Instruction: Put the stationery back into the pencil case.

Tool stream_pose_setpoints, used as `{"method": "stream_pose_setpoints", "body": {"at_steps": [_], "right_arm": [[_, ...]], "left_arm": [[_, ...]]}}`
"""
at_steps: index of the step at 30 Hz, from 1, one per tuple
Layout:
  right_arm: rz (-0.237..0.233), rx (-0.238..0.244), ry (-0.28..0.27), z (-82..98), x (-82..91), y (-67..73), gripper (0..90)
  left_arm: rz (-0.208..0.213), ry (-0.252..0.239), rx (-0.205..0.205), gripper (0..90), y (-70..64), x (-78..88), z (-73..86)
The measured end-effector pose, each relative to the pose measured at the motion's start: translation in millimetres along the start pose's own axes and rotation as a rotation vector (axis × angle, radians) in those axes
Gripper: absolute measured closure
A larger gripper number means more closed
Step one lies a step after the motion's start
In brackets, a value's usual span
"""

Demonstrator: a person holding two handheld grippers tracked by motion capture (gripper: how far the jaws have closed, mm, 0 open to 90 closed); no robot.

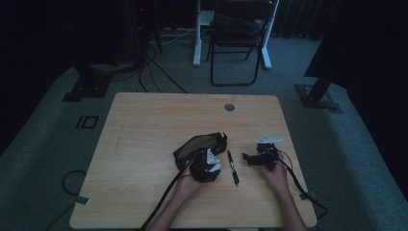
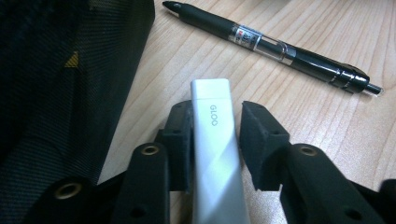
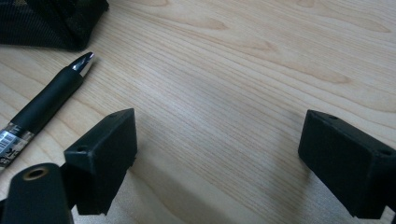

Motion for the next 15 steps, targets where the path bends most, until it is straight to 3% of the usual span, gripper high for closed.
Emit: {"method": "stream_pose_setpoints", "body": {"at_steps": [11, 15], "right_arm": [[0.0, 0.0, 0.0, 0.0, 0.0, 0.0, 11.6], [0.0, 0.0, 0.0, 0.0, 0.0, 0.0, 11.6]], "left_arm": [[-0.012, -0.011, -0.017, 71.0, -1.2, 0.1, 0.2], [0.002, -0.012, -0.018, 71.1, -0.5, 0.7, 0.8]]}}
Point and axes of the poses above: each handheld gripper's, and its own axes: x roughly backward along the jaws, z roughly out of its underside, y roughly to its left, the point moved 3 cm from there along -x, roughly forward along the jaws, and after that the axes turned 7 degrees about -z, right-handed, at the moved point
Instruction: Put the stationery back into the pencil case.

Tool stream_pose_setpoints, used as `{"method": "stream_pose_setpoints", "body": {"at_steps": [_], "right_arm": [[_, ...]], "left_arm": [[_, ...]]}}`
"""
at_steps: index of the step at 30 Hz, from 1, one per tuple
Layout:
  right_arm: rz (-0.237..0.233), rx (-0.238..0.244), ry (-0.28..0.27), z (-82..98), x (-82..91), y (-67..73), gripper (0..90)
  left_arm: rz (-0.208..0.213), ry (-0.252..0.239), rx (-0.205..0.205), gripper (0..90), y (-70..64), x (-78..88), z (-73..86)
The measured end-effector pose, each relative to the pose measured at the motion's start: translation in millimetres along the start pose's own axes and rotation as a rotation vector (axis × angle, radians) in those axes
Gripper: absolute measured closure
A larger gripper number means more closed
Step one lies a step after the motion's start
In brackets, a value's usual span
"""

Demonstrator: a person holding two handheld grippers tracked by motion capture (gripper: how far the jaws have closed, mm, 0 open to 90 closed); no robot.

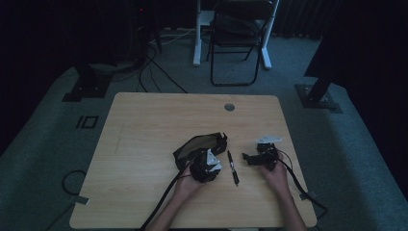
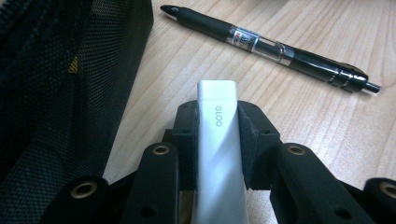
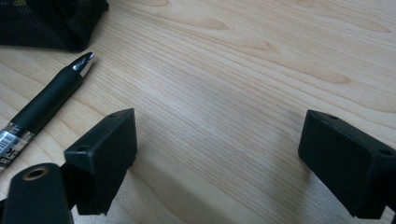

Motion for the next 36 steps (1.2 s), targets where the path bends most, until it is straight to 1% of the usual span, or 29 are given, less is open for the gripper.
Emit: {"method": "stream_pose_setpoints", "body": {"at_steps": [4, 8, 13, 20, 22, 24, 26, 31, 36], "right_arm": [[0.0, 0.0, 0.0, 0.0, 0.0, 0.0, 11.6], [0.0, 0.0, 0.0, 0.0, 0.0, 0.0, 11.6], [0.0, 0.0, 0.0, 0.0, 0.0, 0.0, 11.7], [0.0, 0.0, 0.0, 0.0, 0.0, 0.0, 11.6], [0.0, 0.0, 0.0, 0.0, 0.0, 0.0, 11.6], [0.0, 0.0, 0.0, 0.0, 0.0, 0.0, 11.6], [0.001, -0.001, -0.001, 0.0, 0.0, 0.0, 11.6], [0.0, -0.001, -0.001, 0.0, -0.1, 0.1, 11.6], [0.0, -0.001, 0.0, 0.0, -0.1, 0.1, 11.6]], "left_arm": [[0.008, -0.007, 0.002, 71.1, 0.0, 2.7, 0.3], [0.018, -0.016, -0.01, 71.1, -1.7, 6.1, -0.6], [0.027, -0.027, -0.011, 71.1, -3.3, 9.9, -2.0], [0.022, -0.055, -0.015, 71.1, -3.3, 19.0, -5.8], [0.026, -0.065, -0.012, 71.1, -3.3, 22.0, -7.1], [0.026, -0.066, -0.014, 71.1, -3.3, 23.6, -7.7], [0.026, -0.077, -0.018, 71.1, -4.2, 28.0, -9.8], [0.026, -0.086, -0.032, 71.1, -5.5, 33.7, -12.9], [0.028, -0.096, -0.034, 71.1, -5.5, 38.6, -14.7]]}}
Point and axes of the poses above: each handheld gripper's, and its own axes: x roughly backward along the jaws, z roughly out of its underside, y roughly to its left, the point moved 3 cm from there along -x, roughly forward along the jaws, and after that the axes turned 7 degrees about -z, right-handed, at the moved point
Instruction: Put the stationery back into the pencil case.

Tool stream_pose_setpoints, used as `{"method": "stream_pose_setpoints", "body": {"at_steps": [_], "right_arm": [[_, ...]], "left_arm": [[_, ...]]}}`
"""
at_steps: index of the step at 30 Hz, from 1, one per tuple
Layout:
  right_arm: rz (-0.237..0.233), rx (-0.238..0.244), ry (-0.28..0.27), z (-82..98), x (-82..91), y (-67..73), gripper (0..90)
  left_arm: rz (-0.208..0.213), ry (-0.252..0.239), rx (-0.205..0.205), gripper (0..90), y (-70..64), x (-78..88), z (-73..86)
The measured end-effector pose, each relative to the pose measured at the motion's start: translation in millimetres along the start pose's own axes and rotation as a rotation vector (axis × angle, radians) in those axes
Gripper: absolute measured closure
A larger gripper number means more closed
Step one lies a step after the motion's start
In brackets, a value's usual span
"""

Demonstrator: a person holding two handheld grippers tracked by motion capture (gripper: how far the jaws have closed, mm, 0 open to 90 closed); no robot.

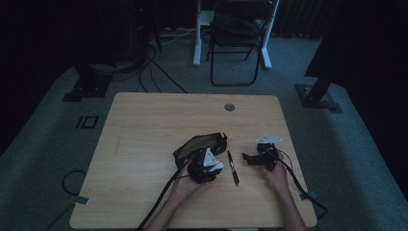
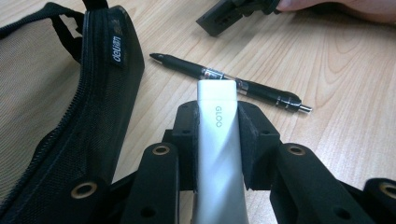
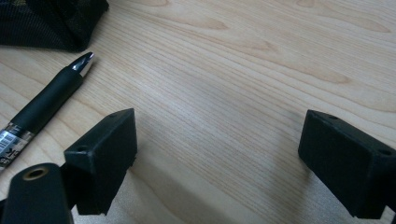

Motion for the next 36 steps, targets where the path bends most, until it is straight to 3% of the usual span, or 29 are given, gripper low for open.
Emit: {"method": "stream_pose_setpoints", "body": {"at_steps": [15, 36], "right_arm": [[0.0, 0.0, 0.0, 0.0, 0.0, 0.0, 11.6], [0.0, 0.0, 0.0, 0.0, 0.0, 0.0, 11.6]], "left_arm": [[0.013, -0.032, -0.019, 71.1, -1.3, 15.9, -10.1], [0.012, -0.046, -0.032, 71.1, 3.8, 25.7, -15.2]]}}
Point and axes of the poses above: each handheld gripper's, and its own axes: x roughly backward along the jaws, z roughly out of its underside, y roughly to its left, the point moved 3 cm from there along -x, roughly forward along the jaws, and after that the axes turned 7 degrees about -z, right-handed, at the moved point
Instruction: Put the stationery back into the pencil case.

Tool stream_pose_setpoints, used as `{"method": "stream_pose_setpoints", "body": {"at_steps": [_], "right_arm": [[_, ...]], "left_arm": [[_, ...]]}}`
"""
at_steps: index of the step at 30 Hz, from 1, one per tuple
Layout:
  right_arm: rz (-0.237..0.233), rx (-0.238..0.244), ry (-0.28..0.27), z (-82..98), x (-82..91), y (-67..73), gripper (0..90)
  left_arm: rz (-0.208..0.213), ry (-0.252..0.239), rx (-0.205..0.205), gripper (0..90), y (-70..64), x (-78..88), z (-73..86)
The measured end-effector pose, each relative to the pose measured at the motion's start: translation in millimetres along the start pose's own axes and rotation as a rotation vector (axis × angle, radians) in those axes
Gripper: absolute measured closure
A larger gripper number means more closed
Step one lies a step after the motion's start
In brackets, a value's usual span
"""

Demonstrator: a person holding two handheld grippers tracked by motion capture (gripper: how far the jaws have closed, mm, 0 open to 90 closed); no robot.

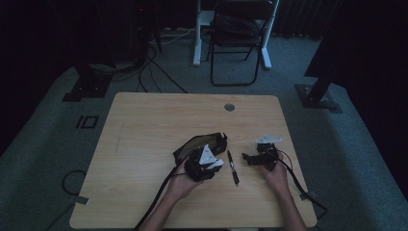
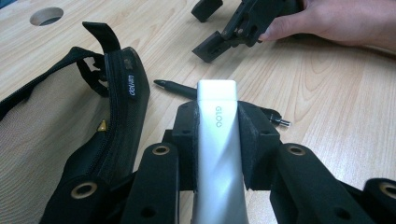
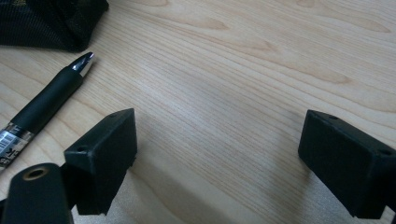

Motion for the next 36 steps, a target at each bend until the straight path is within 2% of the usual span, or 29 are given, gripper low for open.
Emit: {"method": "stream_pose_setpoints", "body": {"at_steps": [26, 36], "right_arm": [[0.0, 0.0, 0.0, 0.0, 0.0, 0.0, 11.6], [0.0, 0.0, 0.0, 0.0, 0.0, 0.0, 11.6]], "left_arm": [[-0.001, -0.035, -0.015, 71.1, 0.7, 14.9, -9.6], [-0.011, -0.046, -0.007, 71.1, 6.4, 19.6, -10.6]]}}
Point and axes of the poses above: each handheld gripper's, and its own axes: x roughly backward along the jaws, z roughly out of its underside, y roughly to its left, the point moved 3 cm from there along -x, roughly forward along the jaws, and after that the axes turned 7 degrees about -z, right-handed, at the moved point
